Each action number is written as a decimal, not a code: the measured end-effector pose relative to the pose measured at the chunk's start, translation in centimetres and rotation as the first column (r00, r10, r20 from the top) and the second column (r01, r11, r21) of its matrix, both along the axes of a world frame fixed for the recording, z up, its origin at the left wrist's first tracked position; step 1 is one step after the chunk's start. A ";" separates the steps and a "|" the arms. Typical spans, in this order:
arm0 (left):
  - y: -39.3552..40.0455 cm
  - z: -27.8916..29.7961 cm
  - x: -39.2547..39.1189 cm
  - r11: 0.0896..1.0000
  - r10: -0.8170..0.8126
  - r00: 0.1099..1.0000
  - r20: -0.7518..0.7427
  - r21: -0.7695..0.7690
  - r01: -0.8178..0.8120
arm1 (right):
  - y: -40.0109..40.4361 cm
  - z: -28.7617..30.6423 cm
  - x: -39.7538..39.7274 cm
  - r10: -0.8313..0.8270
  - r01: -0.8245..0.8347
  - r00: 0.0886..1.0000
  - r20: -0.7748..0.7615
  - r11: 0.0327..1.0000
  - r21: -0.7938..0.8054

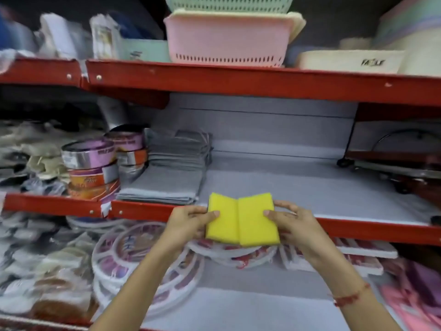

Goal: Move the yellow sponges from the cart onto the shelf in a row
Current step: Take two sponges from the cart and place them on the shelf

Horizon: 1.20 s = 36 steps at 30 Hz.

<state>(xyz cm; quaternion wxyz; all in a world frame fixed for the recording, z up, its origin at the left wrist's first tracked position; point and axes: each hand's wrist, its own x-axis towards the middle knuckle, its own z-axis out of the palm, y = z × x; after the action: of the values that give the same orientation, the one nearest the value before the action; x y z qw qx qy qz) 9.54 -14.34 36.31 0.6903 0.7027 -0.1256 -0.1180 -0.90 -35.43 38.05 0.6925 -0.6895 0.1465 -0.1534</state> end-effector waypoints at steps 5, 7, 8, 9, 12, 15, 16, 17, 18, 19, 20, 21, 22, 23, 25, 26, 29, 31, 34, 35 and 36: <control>-5.4 3.4 5.0 1.000 -0.008 0.999 0.034 0.012 0.008 | -4.6 3.5 2.9 -0.098 0.100 0.995 0.030 0.994 -0.043; -7.5 3.6 6.8 0.999 0.006 1.000 0.019 0.046 -0.007 | -6.4 3.6 4.5 -0.134 0.133 0.991 -0.006 0.990 -0.052; -8.2 3.1 7.8 0.996 0.009 1.000 0.017 0.085 -0.011 | -7.1 3.4 5.3 -0.145 0.144 0.989 -0.032 0.988 -0.050; -9.1 2.9 8.4 0.992 0.010 1.000 0.015 0.129 -0.012 | -8.1 3.1 6.1 -0.160 0.157 0.985 -0.064 0.987 -0.041; -10.4 1.5 10.1 0.970 0.041 0.999 -0.001 0.242 -0.040 | -9.8 1.7 8.2 -0.172 0.172 0.974 -0.147 0.985 -0.013; -11.5 0.9 11.0 0.943 0.109 0.993 0.032 0.314 -0.114 | -11.3 0.5 9.7 -0.173 0.172 0.962 -0.209 0.985 -0.025; -11.8 0.8 11.1 0.936 0.105 0.993 0.048 0.333 -0.115 | -11.6 0.2 10.1 -0.174 0.170 0.959 -0.224 0.985 -0.039; -11.9 0.9 11.2 0.927 0.093 0.994 0.061 0.359 -0.109 | -11.7 0.0 10.3 -0.183 0.167 0.952 -0.244 0.982 -0.085; -12.0 0.7 11.4 0.916 0.074 0.995 0.065 0.391 -0.094 | -12.2 -0.5 10.7 -0.203 0.167 0.944 -0.259 0.974 -0.154; -12.0 1.0 11.1 0.901 0.053 0.996 0.072 0.427 -0.079 | -12.7 -0.9 11.1 -0.228 0.165 0.935 -0.271 0.957 -0.236; -11.9 1.0 11.0 0.885 0.031 0.996 0.080 0.460 -0.065 | -12.9 -1.0 11.4 -0.250 0.152 0.926 -0.282 0.932 -0.329; -11.8 1.0 10.7 0.872 0.021 0.995 0.101 0.486 -0.067 | -12.5 -0.7 11.2 -0.271 0.128 0.916 -0.297 0.897 -0.423; -11.6 1.3 10.4 0.859 0.028 0.990 0.138 0.504 -0.095 | -11.8 -0.2 11.0 -0.297 0.104 0.904 -0.308 0.851 -0.516; -11.4 1.4 10.0 0.852 0.047 0.983 0.180 0.506 -0.134 | -10.8 0.4 10.6 -0.329 0.094 0.898 -0.294 0.794 -0.600; -10.7 1.6 9.0 0.867 0.084 0.959 0.271 0.455 -0.205 | -8.8 0.9 10.1 -0.382 0.164 0.909 -0.164 0.691 -0.704; -10.2 1.6 8.2 0.887 0.095 0.941 0.324 0.401 -0.228 | -7.5 0.9 9.6 -0.386 0.229 0.920 -0.060 0.656 -0.720; -7.9 1.2 5.8 0.947 0.126 0.897 0.423 0.218 -0.236 | -3.1 -0.2 8.0 -0.340 0.418 0.905 0.254 0.610 -0.673; -5.6 0.0 4.1 0.966 0.143 0.891 0.432 0.136 -0.220 | 0.5 -1.6 6.8 -0.303 0.522 0.850 0.432 0.597 -0.609; -2.3 -1.8 1.8 0.975 0.155 0.888 0.433 0.077 -0.208 | 5.3 -4.3 5.3 -0.269 0.578 0.803 0.532 0.568 -0.585; -1.1 -2.5 1.1 0.979 0.141 0.891 0.431 0.071 -0.190 | 6.8 -5.4 4.9 -0.257 0.569 0.808 0.531 0.576 -0.586; 0.3 -3.5 0.4 0.982 0.124 0.898 0.423 0.075 -0.171 | 8.3 -6.7 4.4 -0.243 0.551 0.819 0.520 0.590 -0.591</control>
<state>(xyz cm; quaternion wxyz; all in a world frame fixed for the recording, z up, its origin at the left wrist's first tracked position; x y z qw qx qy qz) 9.99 -14.06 32.82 0.6149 0.7561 -0.2093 0.0804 3.53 -27.11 31.38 0.3261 -0.8071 0.0889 -0.4840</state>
